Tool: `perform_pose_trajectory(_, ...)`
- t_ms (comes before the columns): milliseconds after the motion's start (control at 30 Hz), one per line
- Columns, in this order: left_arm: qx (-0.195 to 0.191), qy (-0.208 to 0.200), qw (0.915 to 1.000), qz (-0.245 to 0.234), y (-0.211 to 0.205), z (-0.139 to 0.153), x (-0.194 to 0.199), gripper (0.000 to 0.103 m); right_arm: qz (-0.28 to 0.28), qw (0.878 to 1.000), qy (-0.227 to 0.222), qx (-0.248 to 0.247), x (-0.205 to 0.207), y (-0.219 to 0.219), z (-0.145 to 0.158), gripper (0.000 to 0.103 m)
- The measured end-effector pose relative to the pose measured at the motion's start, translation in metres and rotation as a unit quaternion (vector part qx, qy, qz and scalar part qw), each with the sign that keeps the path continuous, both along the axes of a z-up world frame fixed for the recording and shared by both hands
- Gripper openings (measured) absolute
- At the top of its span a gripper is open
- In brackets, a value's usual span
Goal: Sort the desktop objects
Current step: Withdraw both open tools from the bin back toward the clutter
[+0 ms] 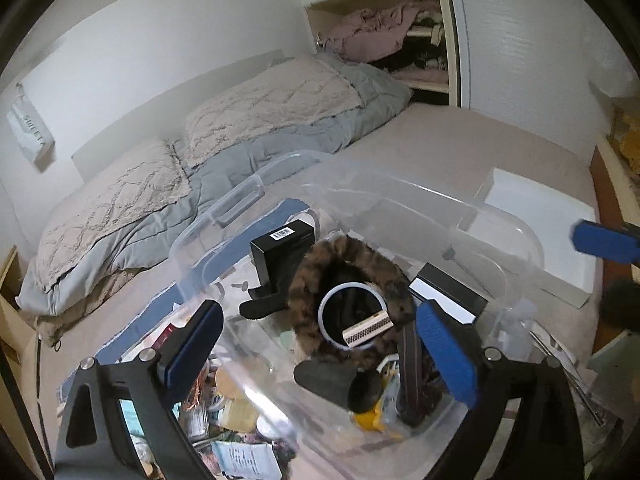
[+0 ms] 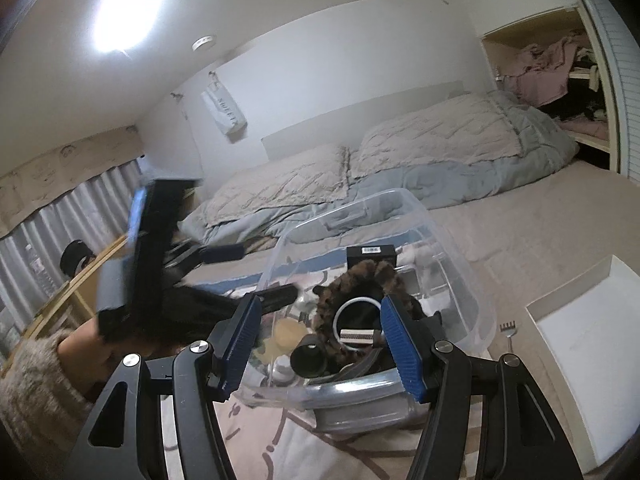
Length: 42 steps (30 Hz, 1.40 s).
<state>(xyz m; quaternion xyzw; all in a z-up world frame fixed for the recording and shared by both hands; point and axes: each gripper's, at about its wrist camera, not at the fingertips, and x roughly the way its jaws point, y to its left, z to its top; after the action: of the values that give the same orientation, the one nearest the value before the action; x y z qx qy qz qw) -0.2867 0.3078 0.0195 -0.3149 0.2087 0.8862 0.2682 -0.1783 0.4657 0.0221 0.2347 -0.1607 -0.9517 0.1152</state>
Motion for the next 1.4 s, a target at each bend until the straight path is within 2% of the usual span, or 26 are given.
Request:
perform_pose_trajectory(33, 0.006, 0.004, 1.0, -0.001, -0.006, 0.003, 0.006, 0.103, -0.008, 1.0, 0.003, -0.001, 0.0, -0.001, -0.001, 0.082)
perform_pose_trajectory(100, 0.013, 0.012, 0.9998, -0.001, -0.013, 0.007, 0.014, 0.103, -0.023, 1.0, 0.008, -0.001, 0.002, -0.003, 0.0, 0.094)
perform_pose_trajectory(233, 0.037, 0.016, 0.9992, 0.001, -0.033, 0.015, 0.032, 0.103, -0.052, 0.998, 0.014, 0.016, 0.008, -0.008, 0.003, 0.095)
perform_pose_trajectory(300, 0.049, 0.011, 0.9987, 0.002, -0.041, 0.017, 0.038, 0.103, -0.064, 0.997, 0.016, 0.028, 0.012, -0.012, 0.004, 0.103)
perform_pose_trajectory(533, 0.079, 0.018, 0.9967, 0.003, -0.065, 0.024, 0.064, 0.103, -0.094, 0.993, 0.017, 0.068, 0.028, -0.025, 0.003, 0.103)
perform_pose_trajectory(967, 0.113, 0.031, 0.993, -0.008, -0.095, 0.035, 0.1, 0.103, -0.111, 0.989, 0.011, 0.095, 0.048, -0.042, 0.001, 0.103)
perform_pose_trajectory(1400, 0.144, 0.074, 0.9864, 0.03, -0.156, 0.035, 0.125, 0.103, -0.086, 0.993, 0.045, 0.066, 0.06, -0.065, 0.003, 0.103)
